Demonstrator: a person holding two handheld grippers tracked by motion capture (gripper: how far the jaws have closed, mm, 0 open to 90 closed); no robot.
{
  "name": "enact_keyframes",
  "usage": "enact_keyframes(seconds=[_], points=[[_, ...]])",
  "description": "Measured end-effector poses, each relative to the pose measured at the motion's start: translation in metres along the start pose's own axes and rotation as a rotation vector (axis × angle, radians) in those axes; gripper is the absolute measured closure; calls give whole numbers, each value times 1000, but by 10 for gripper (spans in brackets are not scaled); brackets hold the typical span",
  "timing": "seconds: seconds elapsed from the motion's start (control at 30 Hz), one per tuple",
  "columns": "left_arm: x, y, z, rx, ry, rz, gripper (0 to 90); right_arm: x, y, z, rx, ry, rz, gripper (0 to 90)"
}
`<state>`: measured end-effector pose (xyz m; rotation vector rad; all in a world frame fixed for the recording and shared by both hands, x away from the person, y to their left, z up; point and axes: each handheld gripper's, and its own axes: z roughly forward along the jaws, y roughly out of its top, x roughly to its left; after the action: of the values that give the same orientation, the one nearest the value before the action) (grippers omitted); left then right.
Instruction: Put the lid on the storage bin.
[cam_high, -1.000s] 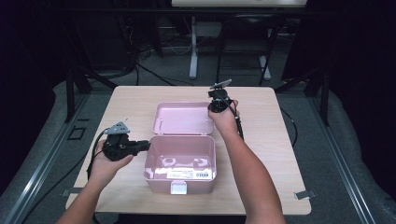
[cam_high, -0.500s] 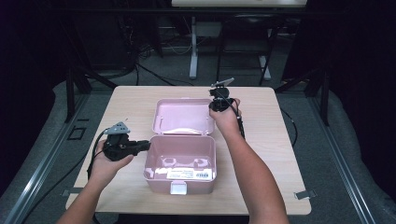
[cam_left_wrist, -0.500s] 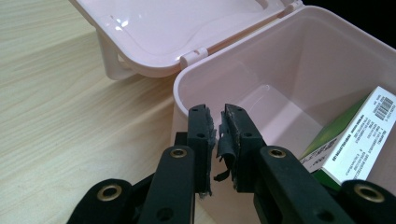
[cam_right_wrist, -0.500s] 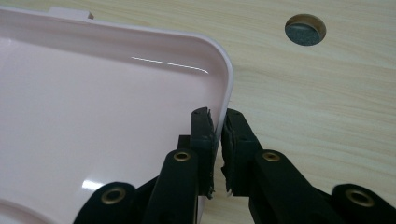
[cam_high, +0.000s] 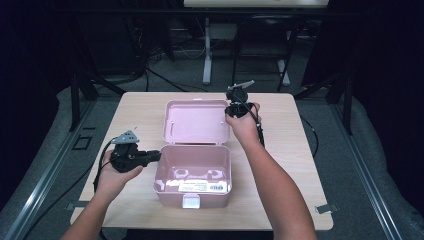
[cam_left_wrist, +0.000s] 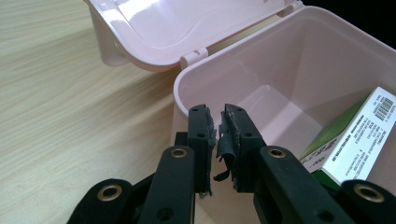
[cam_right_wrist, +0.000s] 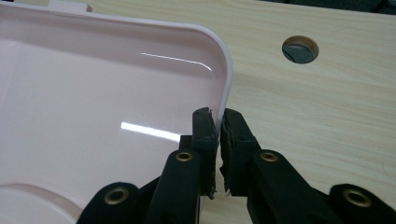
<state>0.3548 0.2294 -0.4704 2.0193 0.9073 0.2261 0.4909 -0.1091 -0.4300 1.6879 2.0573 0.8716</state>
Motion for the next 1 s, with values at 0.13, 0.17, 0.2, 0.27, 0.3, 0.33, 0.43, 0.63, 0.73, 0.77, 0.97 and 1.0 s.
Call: enact_keyframes(seconds=[0.13, 0.17, 0.2, 0.27, 0.3, 0.33, 0.43, 0.63, 0.73, 0.77, 0.97, 1.0], points=[[0, 0, 0, 1, -2, 0, 812, 1, 1, -7, -14, 6, -7, 851], [0, 0, 0, 1, -2, -2, 812, 1, 1, -10, -13, 8, -8, 852], [0, 0, 0, -1, -2, -4, 812, 1, 0, -11, -20, 10, -9, 852], [0, 0, 0, 0, -1, -3, 812, 1, 0, -13, -29, 10, -14, 853], [0, 0, 0, 0, -2, -4, 812, 1, 0, -15, -29, 12, -13, 854], [0, 0, 0, -1, -2, -5, 812, 1, 0, -16, -31, 12, -14, 854], [0, 0, 0, 0, -1, -3, 812, 2, 0, -19, -36, 15, -14, 856], [1, 0, 0, -1, -2, -6, 813, 3, -1, -26, -61, 22, -21, 858], [1, 0, 0, -2, -3, -7, 814, 4, -1, -30, -65, 23, -28, 859], [1, 0, 0, -2, -3, -8, 814, 4, -1, -31, -69, 23, -29, 859], [1, 0, 0, -3, -2, -8, 814, 5, -3, -40, -89, 32, -40, 862], [0, 0, 0, -3, -2, -8, 814, 6, -3, -42, -90, 34, -38, 862]])
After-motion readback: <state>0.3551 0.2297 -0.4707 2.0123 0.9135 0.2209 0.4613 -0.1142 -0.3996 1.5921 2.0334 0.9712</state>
